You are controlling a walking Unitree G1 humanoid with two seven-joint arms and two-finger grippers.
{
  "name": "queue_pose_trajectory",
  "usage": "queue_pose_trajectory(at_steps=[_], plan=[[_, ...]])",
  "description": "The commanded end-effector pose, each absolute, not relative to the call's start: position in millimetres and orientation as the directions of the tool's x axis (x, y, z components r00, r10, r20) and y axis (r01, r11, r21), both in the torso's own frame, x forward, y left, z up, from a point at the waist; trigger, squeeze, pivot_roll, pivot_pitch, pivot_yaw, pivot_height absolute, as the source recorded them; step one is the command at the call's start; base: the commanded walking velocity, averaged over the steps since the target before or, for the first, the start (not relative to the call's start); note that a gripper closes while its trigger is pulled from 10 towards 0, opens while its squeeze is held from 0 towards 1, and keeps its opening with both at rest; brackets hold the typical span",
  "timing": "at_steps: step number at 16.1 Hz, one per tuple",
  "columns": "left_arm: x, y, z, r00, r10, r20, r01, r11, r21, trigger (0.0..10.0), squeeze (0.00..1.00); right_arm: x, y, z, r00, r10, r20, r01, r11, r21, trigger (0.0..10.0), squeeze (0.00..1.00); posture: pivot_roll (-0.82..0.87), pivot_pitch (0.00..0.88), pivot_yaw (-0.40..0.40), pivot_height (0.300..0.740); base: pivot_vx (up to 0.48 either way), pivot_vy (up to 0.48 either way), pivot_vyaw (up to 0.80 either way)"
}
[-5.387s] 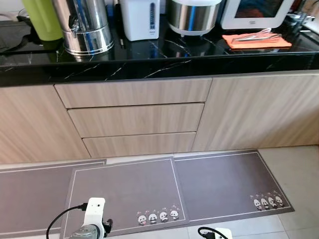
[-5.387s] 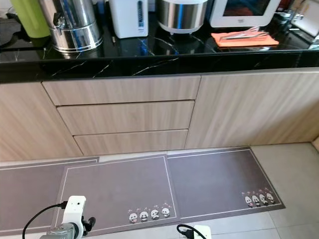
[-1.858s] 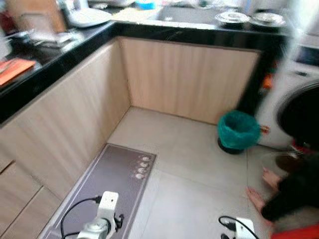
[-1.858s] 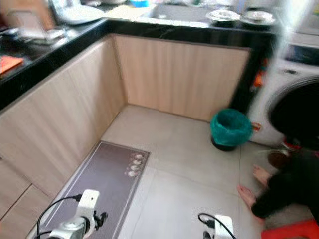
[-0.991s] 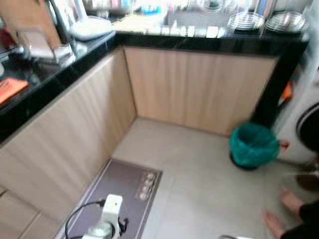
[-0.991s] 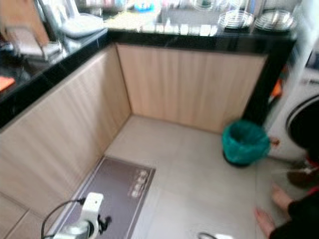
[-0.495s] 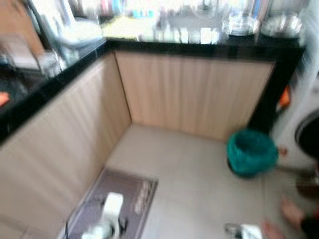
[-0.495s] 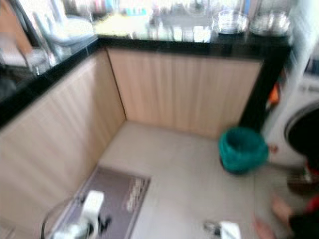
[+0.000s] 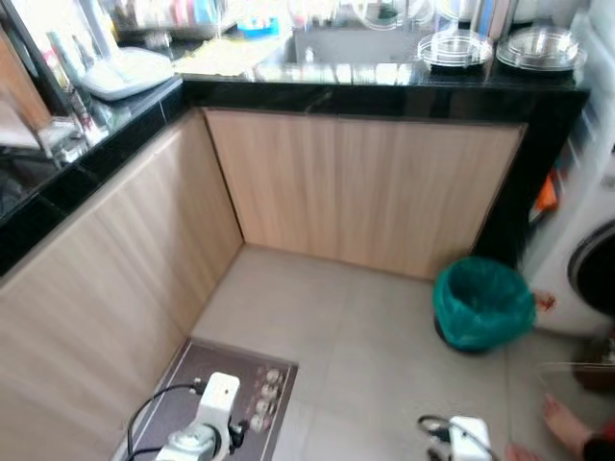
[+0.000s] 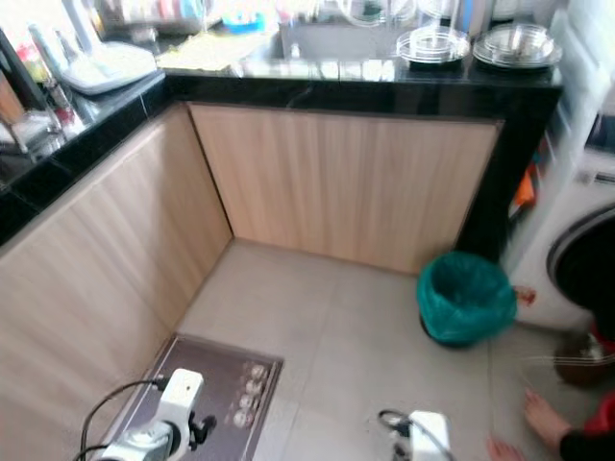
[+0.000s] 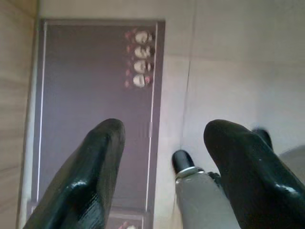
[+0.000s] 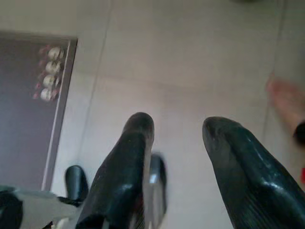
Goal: Kitchen organization
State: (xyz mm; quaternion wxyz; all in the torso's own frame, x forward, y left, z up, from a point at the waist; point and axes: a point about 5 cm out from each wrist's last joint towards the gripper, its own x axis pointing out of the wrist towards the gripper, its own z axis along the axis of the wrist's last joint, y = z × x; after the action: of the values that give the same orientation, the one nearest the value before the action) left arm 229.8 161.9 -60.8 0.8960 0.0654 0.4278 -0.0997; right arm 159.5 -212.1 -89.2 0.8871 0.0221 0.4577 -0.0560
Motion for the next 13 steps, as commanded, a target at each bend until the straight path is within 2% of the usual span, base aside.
queue_pose_trajectory(at_steps=[1,8,9,13], plan=[[224.8,176.4,-63.0,0.598,-0.085,-0.797,0.229,0.971,0.068,10.0,0.0,158.6,-196.1,-92.3,0.571,-0.039,-0.82,0.102,0.994,0.024,10.0,0.0,-0.1,0.0,0.072,0.74,0.274,0.0,0.0],[224.6,177.9,-63.0,0.597,-0.081,-0.798,0.227,0.971,0.071,10.0,0.0,159.3,-194.6,-92.3,0.571,-0.042,-0.82,0.102,0.995,0.02,10.0,0.0,-0.1,0.0,0.074,0.74,0.277,0.0,0.0],[225.4,178.5,-62.5,0.597,-0.076,-0.798,0.217,0.974,0.07,10.0,0.0,162.1,-194.9,-91.1,0.576,-0.04,-0.817,0.105,0.994,0.025,10.0,0.0,-0.1,0.0,0.079,0.74,0.274,0.0,-0.78],[226.4,177.7,-62.0,0.6,-0.076,-0.797,0.215,0.974,0.069,10.0,0.0,162.5,-200.5,-89.8,0.583,-0.045,-0.811,0.105,0.994,0.02,10.0,0.0,-0.1,0.0,0.08,0.74,0.277,0.0,0.0]])
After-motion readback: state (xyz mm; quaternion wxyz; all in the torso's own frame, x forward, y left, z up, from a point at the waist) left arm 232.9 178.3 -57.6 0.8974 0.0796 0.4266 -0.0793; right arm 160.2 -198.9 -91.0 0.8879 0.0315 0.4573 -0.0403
